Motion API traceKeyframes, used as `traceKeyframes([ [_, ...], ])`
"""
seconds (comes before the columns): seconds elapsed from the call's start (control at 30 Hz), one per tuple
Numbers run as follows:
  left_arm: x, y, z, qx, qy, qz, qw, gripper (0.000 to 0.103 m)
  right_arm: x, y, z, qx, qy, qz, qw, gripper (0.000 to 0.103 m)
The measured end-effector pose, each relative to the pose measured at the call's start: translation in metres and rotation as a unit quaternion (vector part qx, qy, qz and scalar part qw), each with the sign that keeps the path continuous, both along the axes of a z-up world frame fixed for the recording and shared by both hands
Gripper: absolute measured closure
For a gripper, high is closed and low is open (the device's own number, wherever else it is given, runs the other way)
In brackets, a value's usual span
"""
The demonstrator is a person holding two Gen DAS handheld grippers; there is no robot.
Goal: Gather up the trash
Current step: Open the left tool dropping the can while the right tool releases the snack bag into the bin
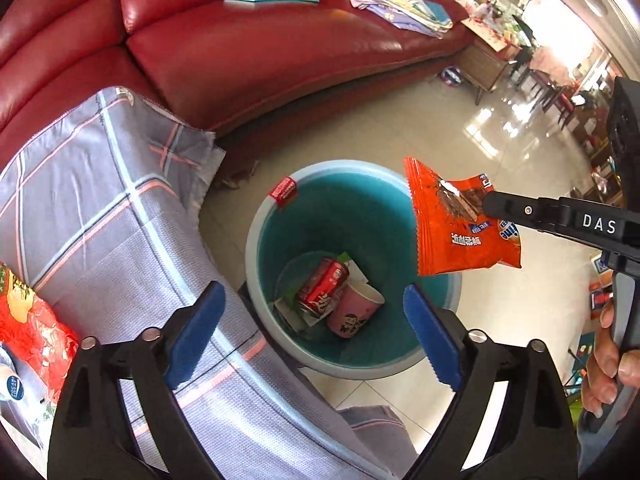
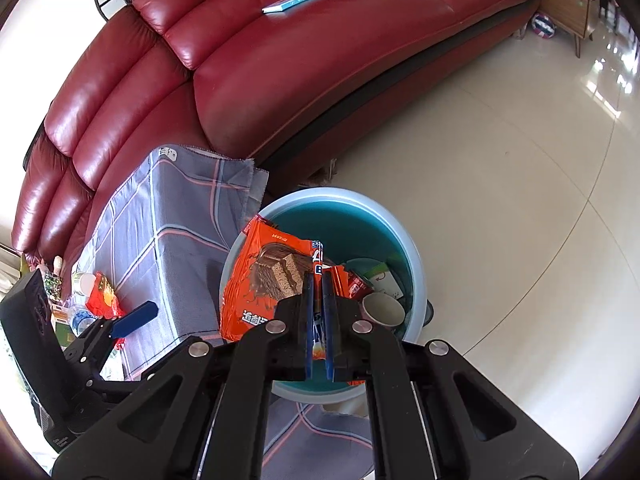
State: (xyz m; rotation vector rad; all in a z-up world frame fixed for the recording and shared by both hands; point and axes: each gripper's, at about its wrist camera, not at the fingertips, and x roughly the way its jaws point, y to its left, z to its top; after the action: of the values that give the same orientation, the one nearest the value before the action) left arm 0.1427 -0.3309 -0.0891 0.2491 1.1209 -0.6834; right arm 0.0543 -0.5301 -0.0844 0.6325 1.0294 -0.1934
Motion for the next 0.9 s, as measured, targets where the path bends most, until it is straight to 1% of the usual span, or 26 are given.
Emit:
traceKeyframes([
  [0.07,-0.001,0.004,0.000,0.003,0.000,0.001,1.0000,0.007,0.002,0.002,-0.002,0.001,0.001,0.003,1.000,0.097],
  [0.13,-0.002,0.008,0.001,0.006,0.002,0.003,1.0000,0.006,0.007,0.006,-0.004,-0.001,0.004,0.010,1.000,0.094],
  [0.17,-0.003,0.009,0.002,0.007,0.002,0.004,1.0000,0.006,0.009,0.009,-0.005,-0.002,0.007,0.015,1.000,0.091],
  [0.2,-0.003,0.011,0.002,0.008,0.002,0.004,1.0000,0.006,0.011,0.012,-0.007,-0.003,0.011,0.018,1.000,0.080],
  [0.23,-0.004,0.012,0.002,0.009,0.001,0.005,0.9999,0.006,0.013,0.014,-0.008,-0.004,0.012,0.020,1.000,0.072],
  [0.27,-0.004,0.014,0.002,0.009,0.001,0.006,0.9999,0.006,0.015,0.017,-0.009,-0.004,0.014,0.022,1.000,0.056],
  [0.3,-0.004,0.016,0.002,0.009,0.002,0.007,0.9999,0.005,0.016,0.019,-0.010,-0.004,0.014,0.021,1.000,0.049],
  [0.33,-0.005,0.019,0.001,0.008,0.003,0.006,0.9999,0.005,0.018,0.021,-0.011,-0.005,0.014,0.022,1.000,0.048],
  [0.37,-0.006,0.019,0.001,0.009,0.003,0.006,0.9999,0.005,0.019,0.022,-0.012,-0.006,0.016,0.023,1.000,0.044],
  [0.4,-0.006,0.021,0.001,0.011,0.003,0.005,0.9999,0.005,0.019,0.023,-0.013,-0.004,0.018,0.023,1.000,0.033],
  [0.43,-0.007,0.022,0.001,0.012,0.003,0.004,0.9999,0.005,0.019,0.024,-0.014,-0.003,0.020,0.021,1.000,0.028],
  [0.53,-0.009,0.025,0.000,0.018,-0.001,0.002,0.9998,0.004,0.020,0.027,-0.016,-0.005,0.027,0.019,0.999,0.025],
  [0.6,-0.010,0.028,0.000,0.021,-0.001,0.002,0.9998,0.004,0.020,0.029,-0.018,-0.002,0.034,0.018,0.999,0.020],
  [0.77,-0.013,0.037,0.001,0.015,0.001,0.005,0.9999,0.004,0.021,0.035,-0.022,0.001,0.048,0.015,0.999,0.018],
  [0.9,-0.015,0.044,0.004,0.011,0.000,0.009,0.9999,0.004,0.021,0.041,-0.020,-0.009,0.052,0.018,0.998,0.017],
])
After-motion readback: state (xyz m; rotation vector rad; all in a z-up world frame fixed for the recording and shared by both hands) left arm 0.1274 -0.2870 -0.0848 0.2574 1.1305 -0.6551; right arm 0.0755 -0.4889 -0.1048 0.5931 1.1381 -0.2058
